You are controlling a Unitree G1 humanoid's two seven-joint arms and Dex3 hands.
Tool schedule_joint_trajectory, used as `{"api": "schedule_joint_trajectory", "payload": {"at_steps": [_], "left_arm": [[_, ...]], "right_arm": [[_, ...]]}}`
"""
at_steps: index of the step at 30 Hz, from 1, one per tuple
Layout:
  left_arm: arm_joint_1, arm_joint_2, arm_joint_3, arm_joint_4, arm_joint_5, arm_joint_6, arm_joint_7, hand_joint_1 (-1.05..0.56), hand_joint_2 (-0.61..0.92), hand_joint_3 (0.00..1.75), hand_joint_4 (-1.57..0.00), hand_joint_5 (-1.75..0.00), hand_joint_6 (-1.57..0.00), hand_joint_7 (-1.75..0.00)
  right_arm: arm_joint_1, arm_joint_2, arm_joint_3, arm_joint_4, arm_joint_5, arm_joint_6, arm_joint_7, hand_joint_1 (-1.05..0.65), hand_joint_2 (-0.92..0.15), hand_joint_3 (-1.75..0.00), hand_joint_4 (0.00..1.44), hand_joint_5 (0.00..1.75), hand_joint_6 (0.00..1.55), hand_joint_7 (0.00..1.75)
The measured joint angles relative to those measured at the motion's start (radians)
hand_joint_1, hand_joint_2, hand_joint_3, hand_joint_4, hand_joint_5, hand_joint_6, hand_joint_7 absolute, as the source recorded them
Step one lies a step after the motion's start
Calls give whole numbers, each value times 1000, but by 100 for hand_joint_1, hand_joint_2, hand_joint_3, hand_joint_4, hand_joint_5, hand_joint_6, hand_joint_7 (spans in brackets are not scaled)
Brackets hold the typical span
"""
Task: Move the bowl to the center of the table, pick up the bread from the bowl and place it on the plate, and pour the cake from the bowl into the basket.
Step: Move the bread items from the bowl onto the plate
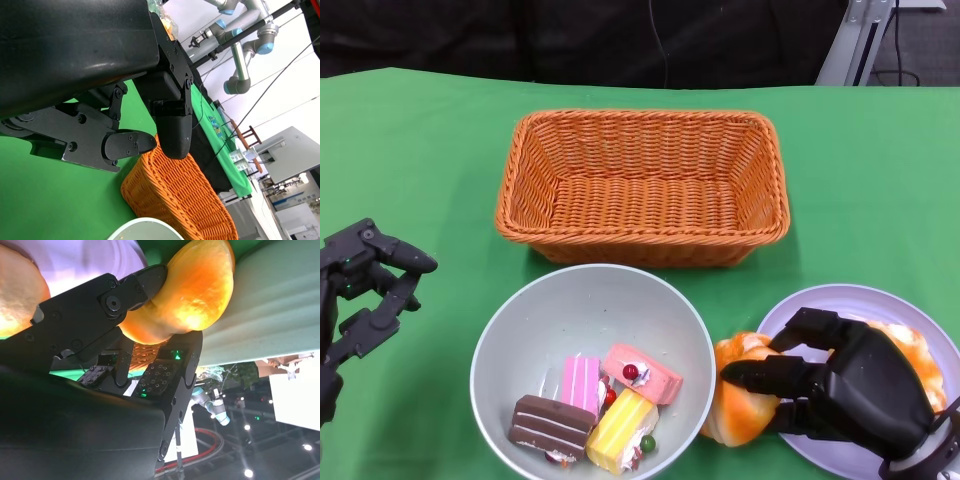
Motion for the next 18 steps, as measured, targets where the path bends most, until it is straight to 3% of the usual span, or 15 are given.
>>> {"api": "schedule_joint_trajectory", "payload": {"at_steps": [18], "left_arm": [[-2, 0, 0, 21, 6, -1, 0, -5, 90, 48, -71, -153, -73, -119]], "right_arm": [[30, -22, -26, -65, 36, -36, 1, -22, -82, -2, 87, 90, 127, 1]]}}
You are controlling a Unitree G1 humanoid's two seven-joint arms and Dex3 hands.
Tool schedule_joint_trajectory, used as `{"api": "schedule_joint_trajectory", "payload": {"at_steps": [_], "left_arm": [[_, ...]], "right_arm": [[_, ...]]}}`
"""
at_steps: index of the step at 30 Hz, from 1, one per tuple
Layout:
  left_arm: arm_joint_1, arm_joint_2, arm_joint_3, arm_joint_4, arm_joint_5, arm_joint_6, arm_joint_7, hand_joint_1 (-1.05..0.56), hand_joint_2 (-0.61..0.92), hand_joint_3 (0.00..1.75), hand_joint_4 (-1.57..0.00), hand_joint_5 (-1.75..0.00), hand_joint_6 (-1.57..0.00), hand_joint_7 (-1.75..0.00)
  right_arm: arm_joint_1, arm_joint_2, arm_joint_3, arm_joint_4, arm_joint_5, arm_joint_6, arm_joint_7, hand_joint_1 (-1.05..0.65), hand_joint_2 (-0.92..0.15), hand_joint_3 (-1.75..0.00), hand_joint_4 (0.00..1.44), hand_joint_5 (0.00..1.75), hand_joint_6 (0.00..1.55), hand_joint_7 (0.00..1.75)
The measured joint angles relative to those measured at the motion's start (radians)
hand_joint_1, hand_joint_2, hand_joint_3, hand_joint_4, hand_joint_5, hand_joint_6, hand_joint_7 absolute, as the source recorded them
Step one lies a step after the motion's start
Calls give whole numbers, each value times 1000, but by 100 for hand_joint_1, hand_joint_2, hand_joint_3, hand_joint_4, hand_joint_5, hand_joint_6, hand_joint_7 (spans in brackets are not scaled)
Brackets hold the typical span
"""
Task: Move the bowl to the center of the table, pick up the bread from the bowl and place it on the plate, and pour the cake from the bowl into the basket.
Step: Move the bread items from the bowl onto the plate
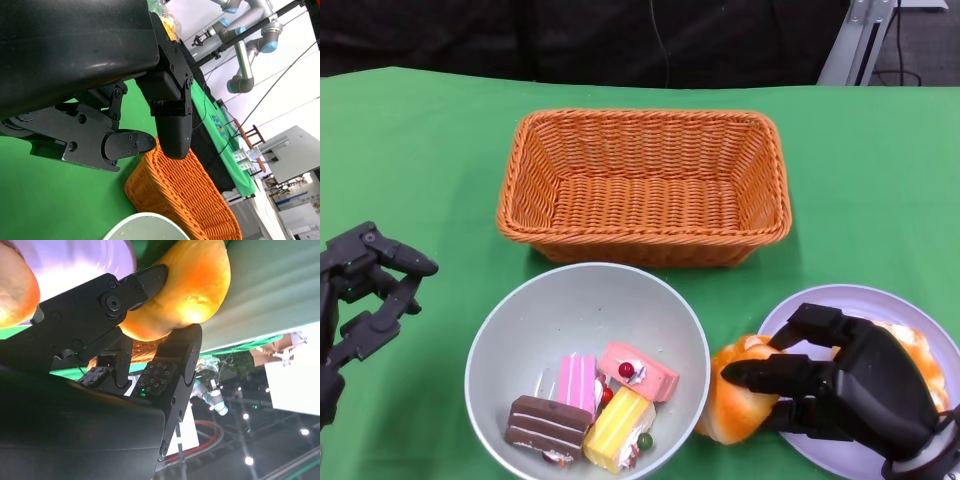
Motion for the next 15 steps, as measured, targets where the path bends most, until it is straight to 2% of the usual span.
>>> {"api": "schedule_joint_trajectory", "payload": {"at_steps": [11, 15], "left_arm": [[-2, 0, 0, 8, 0, -6, 0, -5, 90, 47, -72, -153, -73, -119], [-2, 0, 0, 9, 0, -7, 0, -6, 89, 48, -72, -153, -73, -119]], "right_arm": [[56, -35, -68, -83, 39, -34, 47, -20, -86, -1, 84, 98, 128, 2], [79, -38, -97, -107, 39, -32, 48, -15, -84, 0, 85, 98, 130, 3]]}}
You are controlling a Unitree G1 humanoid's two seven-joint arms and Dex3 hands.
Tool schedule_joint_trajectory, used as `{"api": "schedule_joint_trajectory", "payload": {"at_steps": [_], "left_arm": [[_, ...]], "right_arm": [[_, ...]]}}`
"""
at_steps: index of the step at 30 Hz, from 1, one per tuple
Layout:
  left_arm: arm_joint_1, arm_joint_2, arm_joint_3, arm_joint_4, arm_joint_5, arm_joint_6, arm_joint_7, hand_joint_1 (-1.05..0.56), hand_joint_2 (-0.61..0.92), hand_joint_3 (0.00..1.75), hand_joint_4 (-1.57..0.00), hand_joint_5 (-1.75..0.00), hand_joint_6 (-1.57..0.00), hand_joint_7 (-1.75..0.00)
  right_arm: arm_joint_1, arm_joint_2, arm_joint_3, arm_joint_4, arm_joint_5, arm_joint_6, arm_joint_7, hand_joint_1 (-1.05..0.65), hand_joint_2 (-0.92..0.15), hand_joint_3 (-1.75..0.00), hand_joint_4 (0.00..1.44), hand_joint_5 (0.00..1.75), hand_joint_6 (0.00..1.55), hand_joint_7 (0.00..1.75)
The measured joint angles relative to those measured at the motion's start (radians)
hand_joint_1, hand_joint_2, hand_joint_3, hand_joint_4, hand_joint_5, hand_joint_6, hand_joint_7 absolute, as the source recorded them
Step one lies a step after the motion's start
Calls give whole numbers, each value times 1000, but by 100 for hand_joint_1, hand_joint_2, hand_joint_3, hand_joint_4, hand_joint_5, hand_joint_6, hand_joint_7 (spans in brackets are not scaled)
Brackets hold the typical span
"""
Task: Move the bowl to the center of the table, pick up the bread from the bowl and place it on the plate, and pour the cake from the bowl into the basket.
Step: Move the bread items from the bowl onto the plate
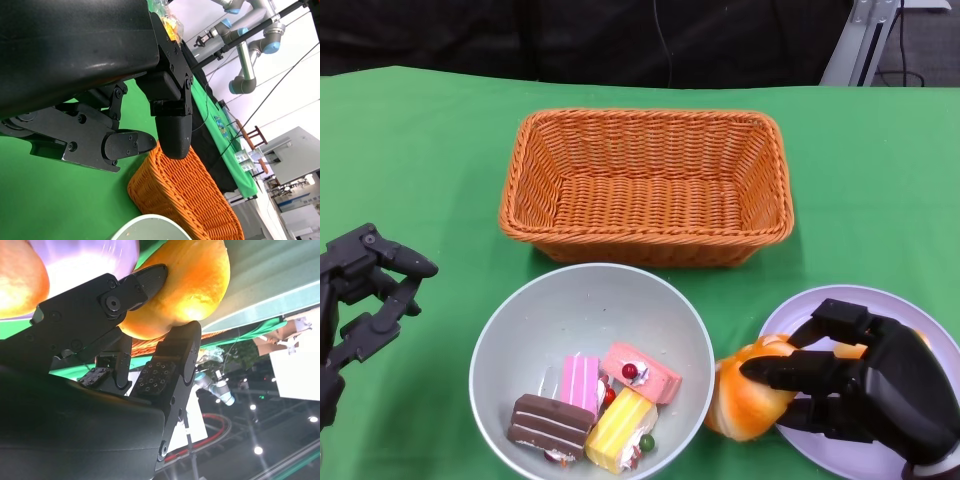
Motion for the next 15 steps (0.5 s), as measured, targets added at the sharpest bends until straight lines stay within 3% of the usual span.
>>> {"api": "schedule_joint_trajectory", "payload": {"at_steps": [8, 15], "left_arm": [[-3, 0, 0, 20, 0, -4, 0, -5, 89, 50, -73, -154, -73, -119], [-3, 0, 0, 20, -5, -4, -4, -4, 88, 50, -72, -153, -73, -118]], "right_arm": [[14, -4, -37, -25, 4, -18, -1, -19, -83, 0, 87, 96, 129, 4], [19, -4, -57, -29, 3, -46, -50, -19, -83, 0, 84, 105, 130, 5]]}}
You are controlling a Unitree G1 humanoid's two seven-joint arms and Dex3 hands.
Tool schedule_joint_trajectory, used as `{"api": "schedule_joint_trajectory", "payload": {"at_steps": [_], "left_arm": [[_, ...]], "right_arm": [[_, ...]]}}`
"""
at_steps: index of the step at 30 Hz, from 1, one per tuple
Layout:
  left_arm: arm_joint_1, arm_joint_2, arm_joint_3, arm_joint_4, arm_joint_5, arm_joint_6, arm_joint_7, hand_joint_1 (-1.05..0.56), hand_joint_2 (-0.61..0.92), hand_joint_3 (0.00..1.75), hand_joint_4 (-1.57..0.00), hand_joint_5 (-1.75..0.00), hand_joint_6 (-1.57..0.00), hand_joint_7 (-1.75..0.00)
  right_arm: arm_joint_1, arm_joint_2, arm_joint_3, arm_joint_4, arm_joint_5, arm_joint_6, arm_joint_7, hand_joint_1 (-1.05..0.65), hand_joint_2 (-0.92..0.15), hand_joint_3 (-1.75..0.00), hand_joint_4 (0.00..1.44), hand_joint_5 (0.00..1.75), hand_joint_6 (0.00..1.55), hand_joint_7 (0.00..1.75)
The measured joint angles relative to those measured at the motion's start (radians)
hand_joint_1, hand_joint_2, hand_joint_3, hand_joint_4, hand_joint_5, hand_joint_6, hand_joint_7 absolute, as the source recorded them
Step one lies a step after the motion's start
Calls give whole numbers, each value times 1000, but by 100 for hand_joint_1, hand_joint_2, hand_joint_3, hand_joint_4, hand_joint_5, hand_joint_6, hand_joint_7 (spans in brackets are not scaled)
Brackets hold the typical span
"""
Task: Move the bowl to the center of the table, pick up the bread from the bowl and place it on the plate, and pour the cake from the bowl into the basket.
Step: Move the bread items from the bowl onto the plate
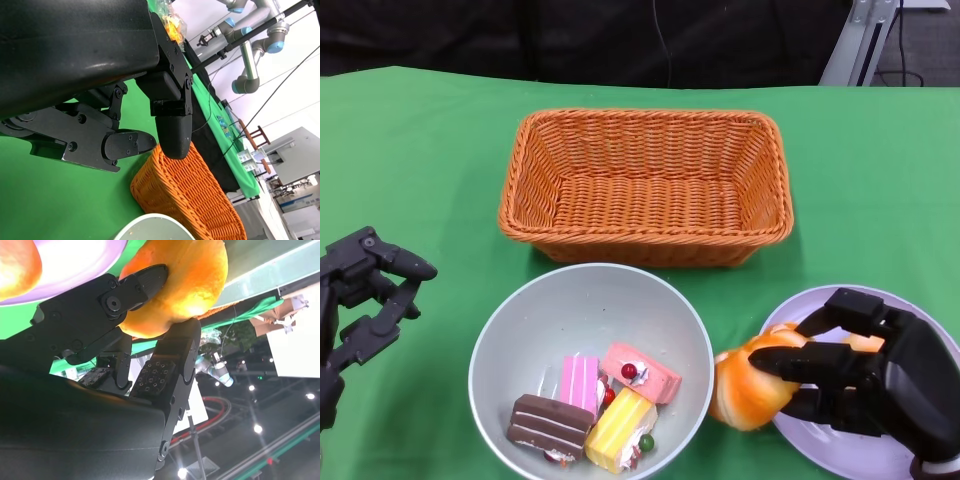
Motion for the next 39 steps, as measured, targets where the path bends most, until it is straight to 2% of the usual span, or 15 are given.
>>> {"api": "schedule_joint_trajectory", "payload": {"at_steps": [10, 19, 20, 22, 23, 25, 34, 39], "left_arm": [[-1, 0, 0, 1, -1, 0, 0, -5, 89, 50, -73, -153, -74, -116], [-5, 1, 0, 16, -1, 0, 0, -5, 89, 49, -73, -153, -74, -117], [-6, 1, 0, 16, -1, 0, 0, -5, 89, 49, -73, -153, -74, -117], [-7, 1, 0, 16, -3, 0, -3, -5, 90, 48, -73, -153, -74, -117], [-7, 1, 0, 16, -4, 0, -6, -5, 90, 48, -73, -153, -74, -117], [-7, 1, 0, 16, -6, 0, -15, -5, 90, 47, -73, -153, -74, -117], [-7, 1, 1, 16, -5, 0, -20, -6, 92, 44, -73, -153, -74, -117], [-7, 1, 1, 16, -5, 0, -20, -6, 91, 45, -74, -154, -73, -117]], "right_arm": [[30, -2, -86, -42, 39, -1, -4, -15, -82, 0, 78, 123, 128, 12], [64, -9, -145, -64, 72, 0, 31, -17, -83, 0, 78, 124, 124, 19], [64, -9, -147, -63, 70, 0, 26, -16, -83, 0, 79, 123, 121, 25], [64, -9, -153, -63, 69, -1, 13, -17, -83, 0, 79, 123, 106, 54], [64, -10, -160, -62, 69, -1, 10, -17, -83, 0, 79, 124, 101, 63], [64, -12, -173, -62, 69, -1, 6, -17, -83, 0, 80, 125, 97, 72], [67, -21, -177, -27, 68, -1, 0, -14, -82, 0, 80, 123, 95, 77], [67, -24, -171, 21, 49, -4, -1, -14, -81, 0, 81, 119, 95, 73]]}}
